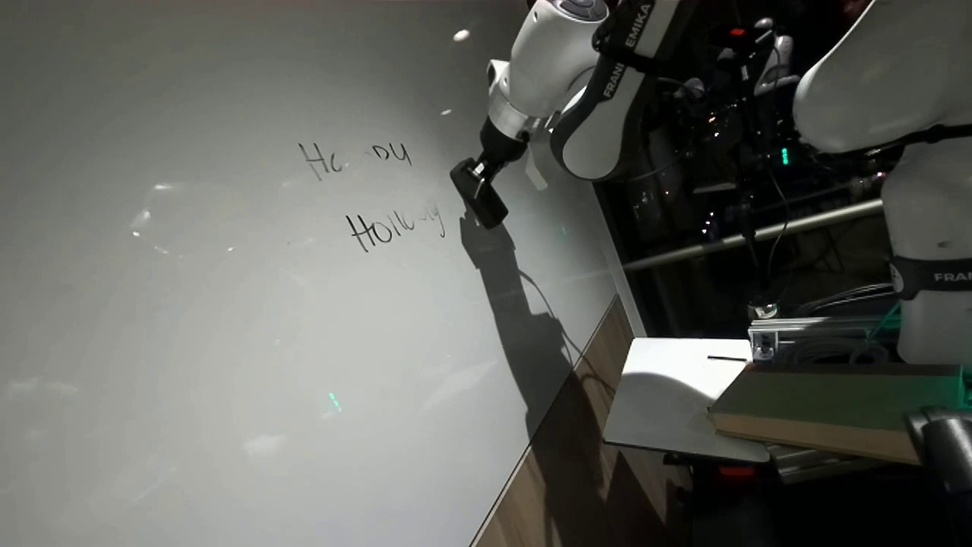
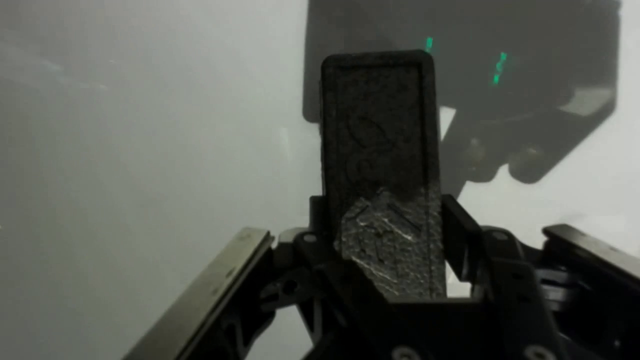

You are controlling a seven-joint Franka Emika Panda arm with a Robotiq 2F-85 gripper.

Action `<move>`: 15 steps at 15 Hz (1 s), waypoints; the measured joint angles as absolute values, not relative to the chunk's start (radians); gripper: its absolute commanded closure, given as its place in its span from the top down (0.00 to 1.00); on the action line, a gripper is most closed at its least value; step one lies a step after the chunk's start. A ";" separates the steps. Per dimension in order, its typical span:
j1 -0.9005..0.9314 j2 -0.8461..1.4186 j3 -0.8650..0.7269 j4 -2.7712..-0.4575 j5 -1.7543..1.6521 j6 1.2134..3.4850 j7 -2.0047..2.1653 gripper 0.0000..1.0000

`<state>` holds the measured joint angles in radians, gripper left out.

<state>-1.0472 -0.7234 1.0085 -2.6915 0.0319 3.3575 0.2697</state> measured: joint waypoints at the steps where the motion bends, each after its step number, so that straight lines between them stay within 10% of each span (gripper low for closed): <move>1: -1.077 -0.698 0.985 -2.688 0.025 3.347 0.224 0.30; 15: -0.301 -0.662 0.427 -2.758 -0.084 2.828 0.035 0.30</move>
<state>-0.3008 -0.6619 0.4266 -2.7580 -0.0835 2.8278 0.0352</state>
